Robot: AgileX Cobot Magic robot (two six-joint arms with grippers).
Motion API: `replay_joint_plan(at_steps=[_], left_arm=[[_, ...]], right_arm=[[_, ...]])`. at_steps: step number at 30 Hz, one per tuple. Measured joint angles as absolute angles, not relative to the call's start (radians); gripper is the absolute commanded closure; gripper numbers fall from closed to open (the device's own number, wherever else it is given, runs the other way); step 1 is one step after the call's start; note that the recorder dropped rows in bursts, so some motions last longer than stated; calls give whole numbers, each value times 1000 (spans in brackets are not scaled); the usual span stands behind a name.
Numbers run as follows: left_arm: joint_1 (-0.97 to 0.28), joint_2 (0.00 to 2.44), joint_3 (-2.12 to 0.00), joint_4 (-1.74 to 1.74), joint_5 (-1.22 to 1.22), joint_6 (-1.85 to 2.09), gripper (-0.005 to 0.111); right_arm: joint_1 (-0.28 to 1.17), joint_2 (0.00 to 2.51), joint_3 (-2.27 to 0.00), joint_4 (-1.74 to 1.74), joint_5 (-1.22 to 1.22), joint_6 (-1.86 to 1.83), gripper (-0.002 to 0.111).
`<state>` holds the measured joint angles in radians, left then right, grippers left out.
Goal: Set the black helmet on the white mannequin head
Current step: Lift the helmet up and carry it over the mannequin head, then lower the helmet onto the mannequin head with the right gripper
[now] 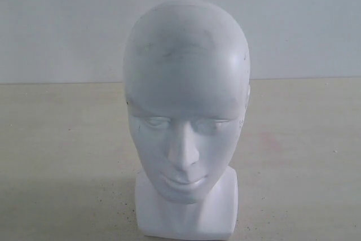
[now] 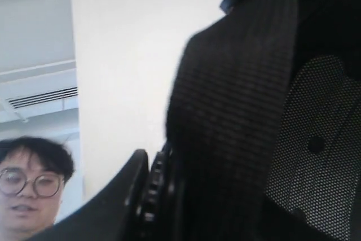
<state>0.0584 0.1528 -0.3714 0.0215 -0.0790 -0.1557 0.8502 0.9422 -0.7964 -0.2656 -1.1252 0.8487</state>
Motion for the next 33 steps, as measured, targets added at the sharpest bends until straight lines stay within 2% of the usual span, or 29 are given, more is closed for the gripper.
replay_joint_plan(at_steps=[5, 9, 14, 20, 24, 28, 33], left_arm=[[58, 218, -473, 22, -83, -156, 102], [58, 277, -583, 24, -89, -156, 102], [25, 379, -775, 26, -30, -156, 102], [-231, 556, -993, 26, 100, 20, 102], [-330, 742, -1171, 26, 149, 205, 102], [-340, 895, -1374, -83, 319, 405, 102], [-344, 941, -1443, -311, 392, 667, 102]], right_arm=[[1058, 962, -796, -269, -1153, 626, 108], [1134, 1031, -796, -224, -1178, 552, 108], [1145, 1146, -796, -151, -1113, 529, 108], [1145, 1217, -798, -112, -1121, 528, 108], [1147, 1249, -815, -113, -1123, 546, 108], [1147, 1257, -810, -77, -1121, 498, 108], [1147, 1257, -775, 9, -1142, 457, 108]])
